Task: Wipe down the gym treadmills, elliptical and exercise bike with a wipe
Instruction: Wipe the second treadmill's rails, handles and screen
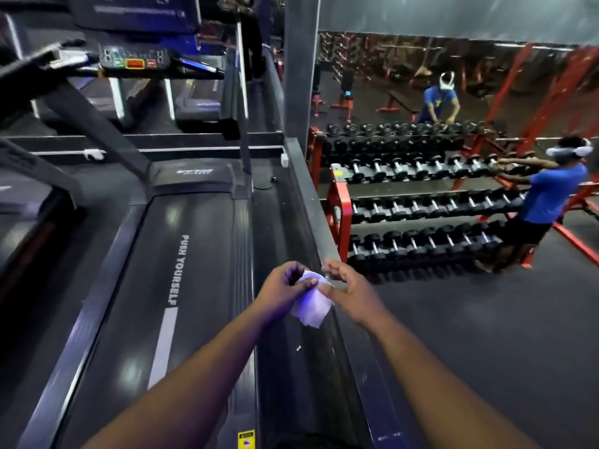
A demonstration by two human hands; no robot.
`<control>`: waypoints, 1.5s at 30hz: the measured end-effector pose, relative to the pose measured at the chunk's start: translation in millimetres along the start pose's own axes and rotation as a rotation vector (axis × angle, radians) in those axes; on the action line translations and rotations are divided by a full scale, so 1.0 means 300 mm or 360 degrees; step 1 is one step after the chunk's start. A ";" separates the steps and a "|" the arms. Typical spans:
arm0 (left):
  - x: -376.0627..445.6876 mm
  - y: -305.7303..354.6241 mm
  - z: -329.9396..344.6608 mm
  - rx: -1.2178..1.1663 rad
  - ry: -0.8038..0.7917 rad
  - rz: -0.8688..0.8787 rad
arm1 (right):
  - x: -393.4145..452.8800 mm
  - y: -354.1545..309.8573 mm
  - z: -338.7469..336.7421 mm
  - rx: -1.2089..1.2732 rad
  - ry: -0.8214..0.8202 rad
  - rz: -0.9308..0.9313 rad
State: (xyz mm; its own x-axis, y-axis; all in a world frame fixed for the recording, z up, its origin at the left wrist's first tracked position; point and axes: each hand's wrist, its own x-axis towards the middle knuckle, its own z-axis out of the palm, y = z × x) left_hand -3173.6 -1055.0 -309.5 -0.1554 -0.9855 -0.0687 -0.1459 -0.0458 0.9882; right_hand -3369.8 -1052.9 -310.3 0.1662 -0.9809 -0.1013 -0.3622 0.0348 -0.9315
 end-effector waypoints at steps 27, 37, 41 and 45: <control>1.065 0.103 -0.412 0.0836 0.0889 -0.0119 | 1.418 -0.081 -0.075 0.0067 -0.0668 -0.0112; 1.350 0.332 -0.738 0.0980 0.1685 0.0419 | 1.748 -0.382 0.112 0.0283 -0.0224 -0.0251; 1.531 0.344 -0.874 0.1058 0.1378 0.0220 | 1.834 -0.528 0.281 0.0366 -0.0096 -0.0452; 1.647 0.337 -0.916 0.0833 0.1051 -0.0040 | 1.766 -0.533 0.455 0.0589 -0.0311 -0.0486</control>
State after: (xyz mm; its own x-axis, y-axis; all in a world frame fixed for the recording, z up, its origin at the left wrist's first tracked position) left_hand -2996.8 -1591.5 -206.0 0.4336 -0.8859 0.1650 -0.6012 -0.1479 0.7853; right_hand -3098.7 -1552.1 -262.6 0.3948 -0.9040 0.1641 0.0728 -0.1472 -0.9864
